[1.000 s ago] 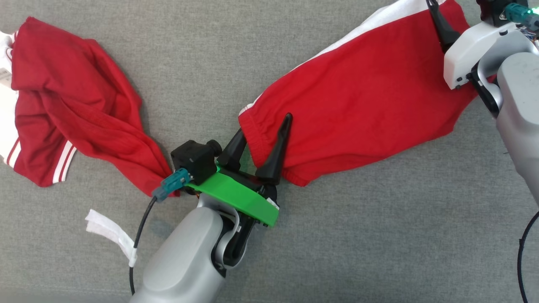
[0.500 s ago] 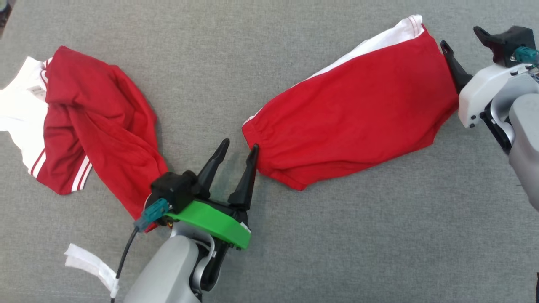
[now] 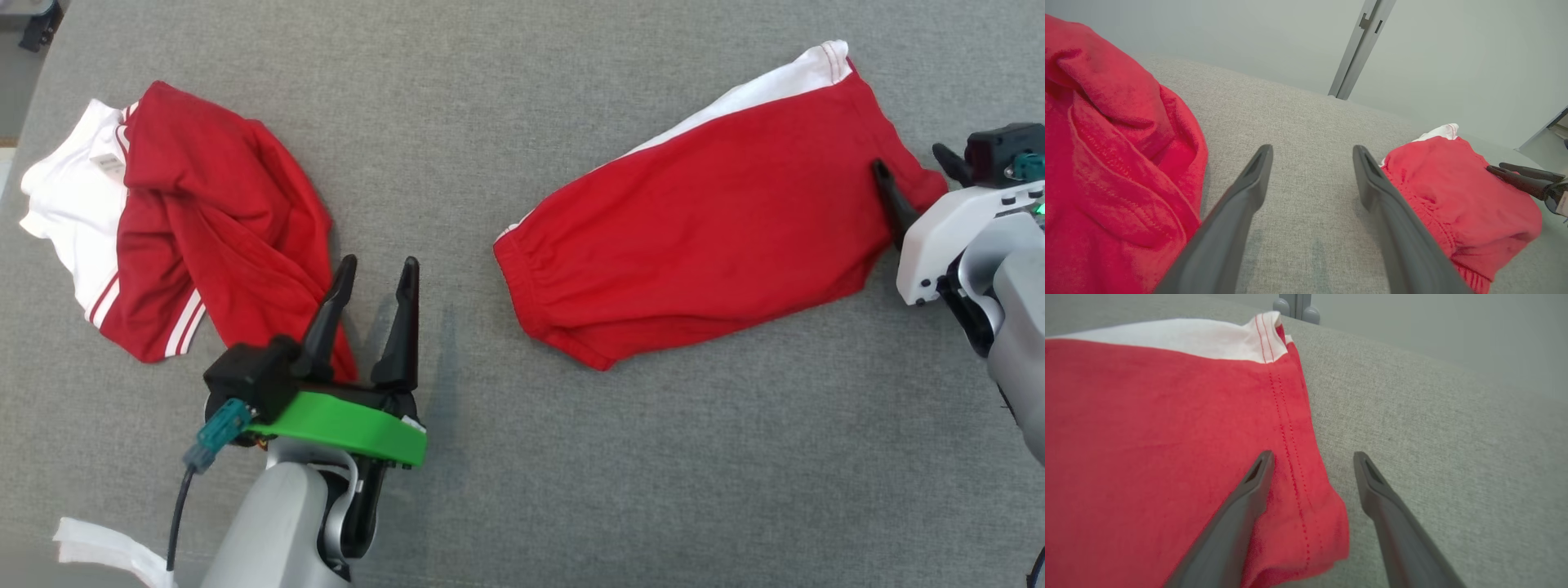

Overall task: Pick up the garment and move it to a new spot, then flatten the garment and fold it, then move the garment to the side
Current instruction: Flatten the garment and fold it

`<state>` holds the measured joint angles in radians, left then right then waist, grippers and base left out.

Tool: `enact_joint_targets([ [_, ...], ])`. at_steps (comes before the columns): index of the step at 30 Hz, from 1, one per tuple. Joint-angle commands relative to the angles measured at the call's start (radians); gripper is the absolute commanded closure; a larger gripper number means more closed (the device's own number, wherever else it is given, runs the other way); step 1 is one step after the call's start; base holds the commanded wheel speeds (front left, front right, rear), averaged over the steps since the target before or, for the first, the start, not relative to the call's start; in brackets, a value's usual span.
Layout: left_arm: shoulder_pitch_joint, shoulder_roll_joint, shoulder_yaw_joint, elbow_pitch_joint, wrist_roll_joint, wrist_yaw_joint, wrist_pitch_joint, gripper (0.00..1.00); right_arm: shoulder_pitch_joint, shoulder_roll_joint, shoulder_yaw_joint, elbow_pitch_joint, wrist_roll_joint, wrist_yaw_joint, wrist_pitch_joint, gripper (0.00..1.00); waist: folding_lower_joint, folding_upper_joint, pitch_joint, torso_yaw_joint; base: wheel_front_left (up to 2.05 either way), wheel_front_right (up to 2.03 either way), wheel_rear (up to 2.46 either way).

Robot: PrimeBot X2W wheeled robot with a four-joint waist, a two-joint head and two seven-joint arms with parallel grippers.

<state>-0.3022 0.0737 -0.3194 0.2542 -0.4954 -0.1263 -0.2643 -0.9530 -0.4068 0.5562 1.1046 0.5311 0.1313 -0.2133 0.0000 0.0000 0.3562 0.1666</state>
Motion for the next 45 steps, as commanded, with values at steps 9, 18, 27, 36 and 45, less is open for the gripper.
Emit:
enact_joint_targets([
  [9,0.059,-0.02,0.076,-0.043,0.014,-0.002,0.0,0.0,0.048,0.029,0.027,0.009,0.098,0.0,0.061,1.0,0.0,0.0,0.0,0.006,0.0,0.0,0.0],
  [18,0.077,-0.022,0.094,-0.039,0.034,-0.004,0.0,0.0,0.041,0.022,0.043,-0.014,0.136,-0.001,-0.014,1.0,0.0,0.0,-0.047,-0.051,0.0,0.0,0.0],
  [27,0.099,-0.022,0.093,-0.029,0.032,-0.005,0.0,0.0,0.119,-0.005,0.015,-0.067,0.118,-0.001,-0.051,1.0,0.0,0.0,-0.128,-0.167,0.0,0.0,0.0],
  [36,0.127,-0.021,0.089,-0.019,0.04,-0.004,0.0,0.0,0.296,0.013,-0.187,-0.199,0.04,-0.001,-0.052,1.0,0.0,0.0,-0.162,-0.252,0.0,0.0,0.0],
  [45,0.133,-0.021,0.077,-0.007,0.047,-0.004,0.0,0.0,0.375,0.082,-0.358,-0.301,-0.094,-0.001,-0.052,1.0,0.0,0.0,-0.162,-0.245,0.0,0.0,0.0],
])
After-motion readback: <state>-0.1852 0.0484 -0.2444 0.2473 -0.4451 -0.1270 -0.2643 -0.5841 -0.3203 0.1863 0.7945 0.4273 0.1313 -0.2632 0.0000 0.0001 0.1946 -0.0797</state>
